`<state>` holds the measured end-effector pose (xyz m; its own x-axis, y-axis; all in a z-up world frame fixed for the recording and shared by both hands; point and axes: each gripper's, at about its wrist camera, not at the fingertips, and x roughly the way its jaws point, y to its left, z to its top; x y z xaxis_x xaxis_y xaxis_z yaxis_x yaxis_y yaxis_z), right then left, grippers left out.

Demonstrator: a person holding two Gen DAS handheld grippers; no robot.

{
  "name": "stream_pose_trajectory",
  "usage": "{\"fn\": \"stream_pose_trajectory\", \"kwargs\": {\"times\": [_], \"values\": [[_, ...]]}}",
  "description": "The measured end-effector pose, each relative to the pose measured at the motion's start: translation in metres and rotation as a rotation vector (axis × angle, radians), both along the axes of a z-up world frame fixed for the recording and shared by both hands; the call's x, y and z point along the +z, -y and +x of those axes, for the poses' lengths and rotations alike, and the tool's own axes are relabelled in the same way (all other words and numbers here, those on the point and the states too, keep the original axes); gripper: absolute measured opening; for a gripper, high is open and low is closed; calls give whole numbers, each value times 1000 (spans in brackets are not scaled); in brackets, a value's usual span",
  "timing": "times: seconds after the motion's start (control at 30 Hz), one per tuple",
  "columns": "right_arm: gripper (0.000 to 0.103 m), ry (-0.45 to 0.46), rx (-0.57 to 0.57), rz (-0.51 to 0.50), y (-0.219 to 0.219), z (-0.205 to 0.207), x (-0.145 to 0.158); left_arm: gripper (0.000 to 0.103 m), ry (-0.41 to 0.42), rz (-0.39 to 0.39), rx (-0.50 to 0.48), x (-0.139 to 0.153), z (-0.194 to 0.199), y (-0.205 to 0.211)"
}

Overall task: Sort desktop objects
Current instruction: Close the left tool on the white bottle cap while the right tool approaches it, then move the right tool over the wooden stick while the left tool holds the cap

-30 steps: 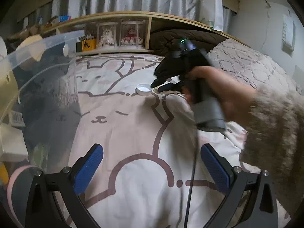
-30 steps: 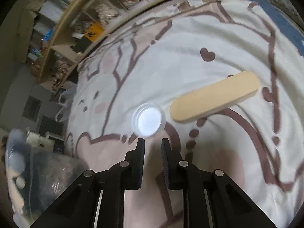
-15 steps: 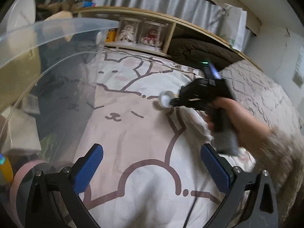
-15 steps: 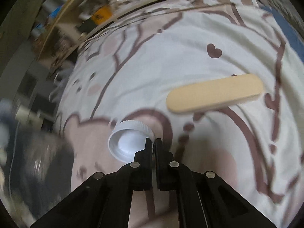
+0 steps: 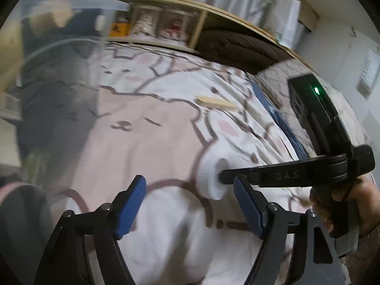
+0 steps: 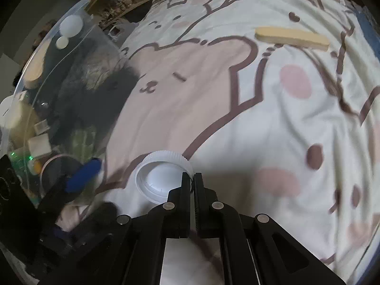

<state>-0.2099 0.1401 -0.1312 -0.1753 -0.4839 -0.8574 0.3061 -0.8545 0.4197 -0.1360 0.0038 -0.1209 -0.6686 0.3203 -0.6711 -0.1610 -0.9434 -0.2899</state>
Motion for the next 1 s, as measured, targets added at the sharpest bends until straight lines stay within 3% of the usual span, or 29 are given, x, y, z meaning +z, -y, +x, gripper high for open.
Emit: {"fn": "stream_pose_trajectory", "kwargs": {"times": [0.13, 0.2, 0.33, 0.43, 0.5, 0.83, 0.93, 0.97, 1.0], "values": [[3, -7, 20, 14, 4, 6, 1, 57, 35, -11, -20, -8, -1, -4], [4, -8, 25, 23, 4, 10, 3, 41, 56, -9, -15, -13, -4, -2], [3, -16, 40, 31, 5, 17, 5, 38, 81, 35, -28, -20, -6, 0], [3, -28, 65, 36, 10, 23, 6, 28, 95, 63, -53, -21, -6, -2], [4, -40, 84, 46, 14, 25, 7, 15, 99, 56, -63, -23, -6, -4], [6, -18, 50, 11, 3, 23, 6, 15, 106, 98, -54, -21, -7, -1], [33, -19, 31, 61, -2, 23, 7, 15, 101, 86, -56, -20, -5, -3], [53, -32, 18, 85, -5, 22, 8, 15, 100, 83, -53, -20, -5, -2], [60, -51, 0, 103, -9, 22, 11, 15, 103, 82, -47, -21, -6, -1]]}}
